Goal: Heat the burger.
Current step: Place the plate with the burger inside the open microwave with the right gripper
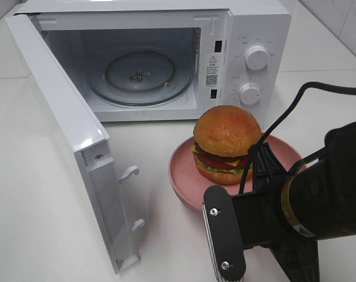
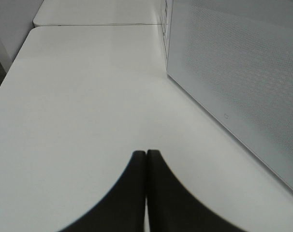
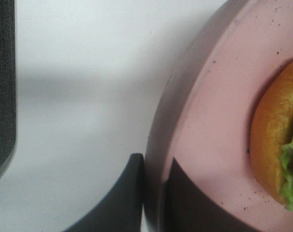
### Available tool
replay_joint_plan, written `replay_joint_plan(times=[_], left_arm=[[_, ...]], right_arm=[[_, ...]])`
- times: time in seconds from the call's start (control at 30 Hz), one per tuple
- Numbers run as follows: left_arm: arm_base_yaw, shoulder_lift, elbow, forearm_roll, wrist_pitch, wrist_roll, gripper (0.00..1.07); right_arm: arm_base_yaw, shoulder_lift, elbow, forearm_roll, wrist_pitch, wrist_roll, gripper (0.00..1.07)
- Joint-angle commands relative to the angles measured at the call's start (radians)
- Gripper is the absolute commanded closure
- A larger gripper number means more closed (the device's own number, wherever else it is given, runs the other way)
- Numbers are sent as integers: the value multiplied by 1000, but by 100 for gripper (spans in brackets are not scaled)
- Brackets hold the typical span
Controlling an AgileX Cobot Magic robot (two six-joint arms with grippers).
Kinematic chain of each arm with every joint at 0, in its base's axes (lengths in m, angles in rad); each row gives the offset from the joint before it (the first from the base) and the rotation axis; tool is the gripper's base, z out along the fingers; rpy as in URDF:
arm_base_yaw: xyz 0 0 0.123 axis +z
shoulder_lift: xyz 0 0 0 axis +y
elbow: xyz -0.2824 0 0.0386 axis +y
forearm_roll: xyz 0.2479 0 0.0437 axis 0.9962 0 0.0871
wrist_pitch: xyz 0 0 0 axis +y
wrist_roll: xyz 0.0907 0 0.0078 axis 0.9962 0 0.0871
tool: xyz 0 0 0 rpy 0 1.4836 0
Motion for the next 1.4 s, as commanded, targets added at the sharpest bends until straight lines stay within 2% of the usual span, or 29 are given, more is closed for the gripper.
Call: replay_joint_plan(times=[0.03,0.33,0.6,0.7,0.73,0.87,1.13,1.4], left_arm=[[0,-20,2,2,-14,0,106],[0,-20,2,2,-14,0,106],[0,-20,2,2,-14,0,106],[0,-20,2,2,-14,0,106],[0,-20,2,2,-14,0,106],[0,-20,2,2,-14,0,106],[0,-20,2,2,-14,0,106],[0,-20,2,2,-14,0,106]], right_arm=[[1,-14,-1,-55,-54,-24,107],[-6,-10,-1,-54,-204,-176,107],[-8,-2,-6,-54,-237,-195,107],[-51,-2,-6,-58,-278,-197,107],[-94,-2,-6,-58,-325,-199,107],[-137,-2,-6,-58,-384,-216,107],[-261,-2,-6,-54,-490,-364,107],[-273,9,-6,-54,-535,-371,107]])
